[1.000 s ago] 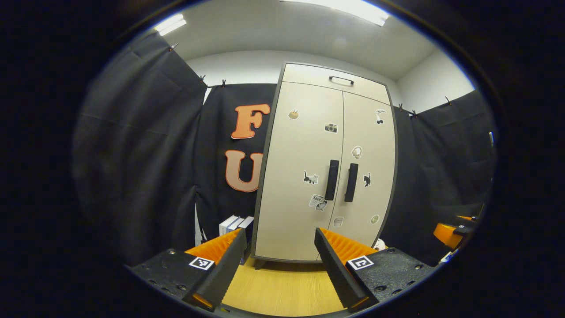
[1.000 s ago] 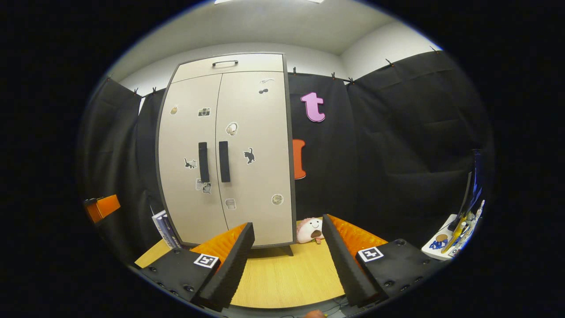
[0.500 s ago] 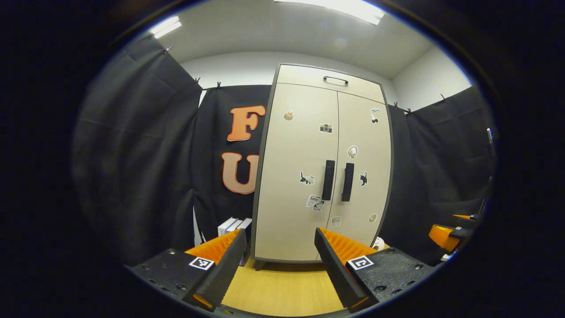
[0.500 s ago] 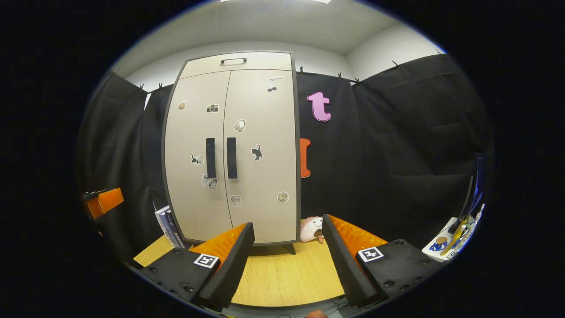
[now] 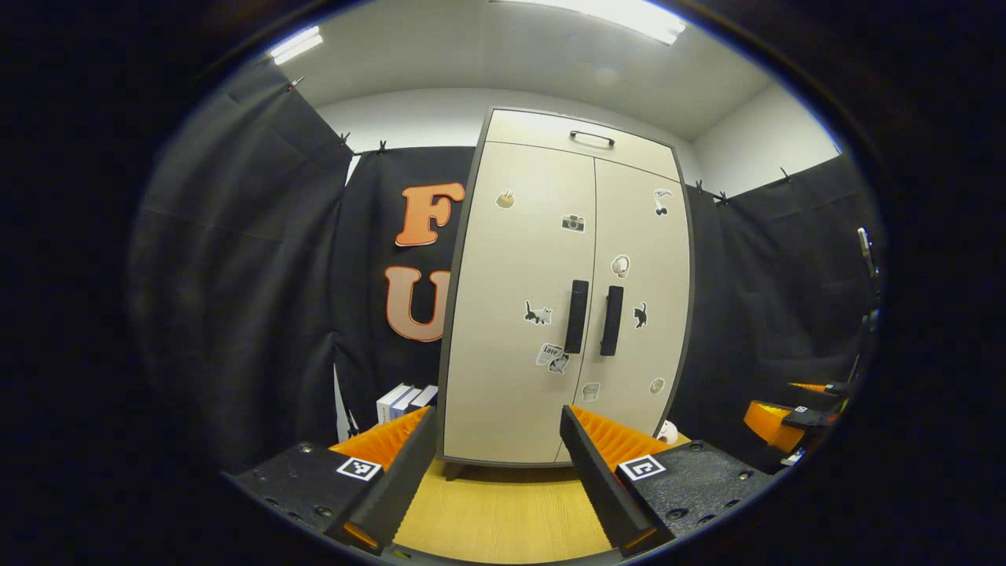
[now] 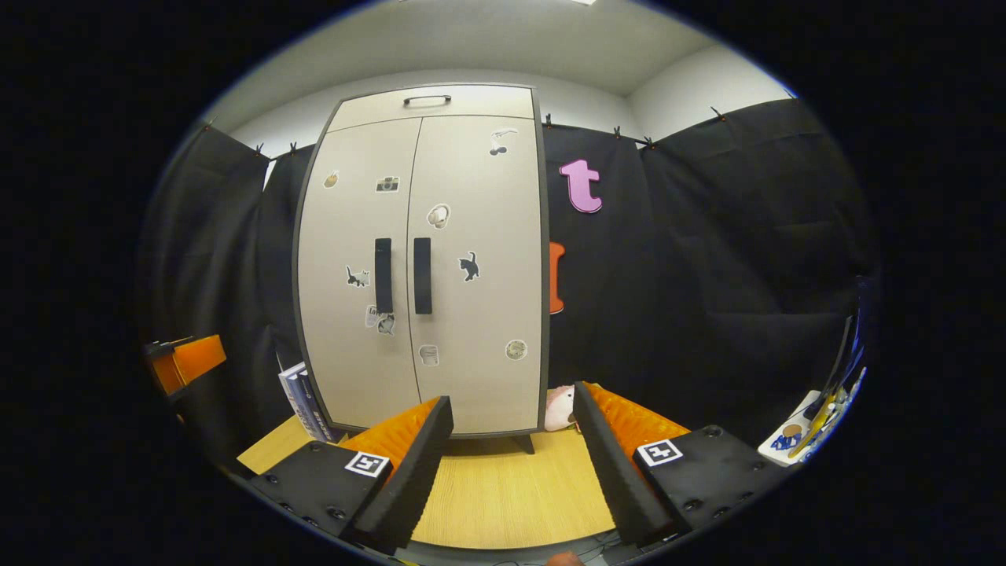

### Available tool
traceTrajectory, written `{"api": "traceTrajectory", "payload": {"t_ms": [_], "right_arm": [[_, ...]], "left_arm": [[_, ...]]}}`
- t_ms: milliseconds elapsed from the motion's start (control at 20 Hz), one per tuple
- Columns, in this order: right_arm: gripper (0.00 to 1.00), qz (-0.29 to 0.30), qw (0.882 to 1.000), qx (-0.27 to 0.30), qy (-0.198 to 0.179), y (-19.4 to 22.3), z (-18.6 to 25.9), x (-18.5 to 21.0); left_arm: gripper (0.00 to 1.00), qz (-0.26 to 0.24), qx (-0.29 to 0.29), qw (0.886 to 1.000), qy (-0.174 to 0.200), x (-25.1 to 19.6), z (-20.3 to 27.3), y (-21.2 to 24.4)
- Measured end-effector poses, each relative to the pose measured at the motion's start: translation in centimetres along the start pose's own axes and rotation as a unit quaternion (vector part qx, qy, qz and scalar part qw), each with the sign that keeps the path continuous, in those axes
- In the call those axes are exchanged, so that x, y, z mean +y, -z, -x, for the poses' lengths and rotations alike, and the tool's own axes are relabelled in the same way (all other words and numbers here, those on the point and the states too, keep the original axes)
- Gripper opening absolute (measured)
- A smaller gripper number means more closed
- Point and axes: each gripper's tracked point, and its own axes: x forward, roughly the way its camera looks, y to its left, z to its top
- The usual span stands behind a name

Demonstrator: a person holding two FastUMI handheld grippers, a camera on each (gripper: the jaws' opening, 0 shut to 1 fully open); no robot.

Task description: Open the right door of the double-door shoe cabinet with the right hand, and open the left door with the left hand.

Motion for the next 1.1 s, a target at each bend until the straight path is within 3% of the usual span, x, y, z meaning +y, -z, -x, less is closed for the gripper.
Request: {"api": "traceTrajectory", "payload": {"t_ms": [250,500,850,1100], "right_arm": [[0.99,-0.01,0.999,0.018,-0.048,0.4,-4.8,3.8],[0.99,-0.008,0.997,0.027,-0.07,-0.4,-9.6,6.9],[0.99,-0.046,0.996,0.007,-0.08,-5.4,-15.6,9.6],[0.99,-0.035,0.996,-0.023,-0.084,-9.6,-19.1,11.4]], "left_arm": [[0.94,0.001,0.007,1.0,0.002,0.2,-0.6,0.7],[0.94,-0.006,0.014,1.0,-0.002,1.1,-1.3,1.5],[0.95,-0.026,0.024,0.999,-0.009,2.3,-2.5,2.6],[0.95,-0.035,0.032,0.999,-0.006,2.6,-3.1,3.4]]}}
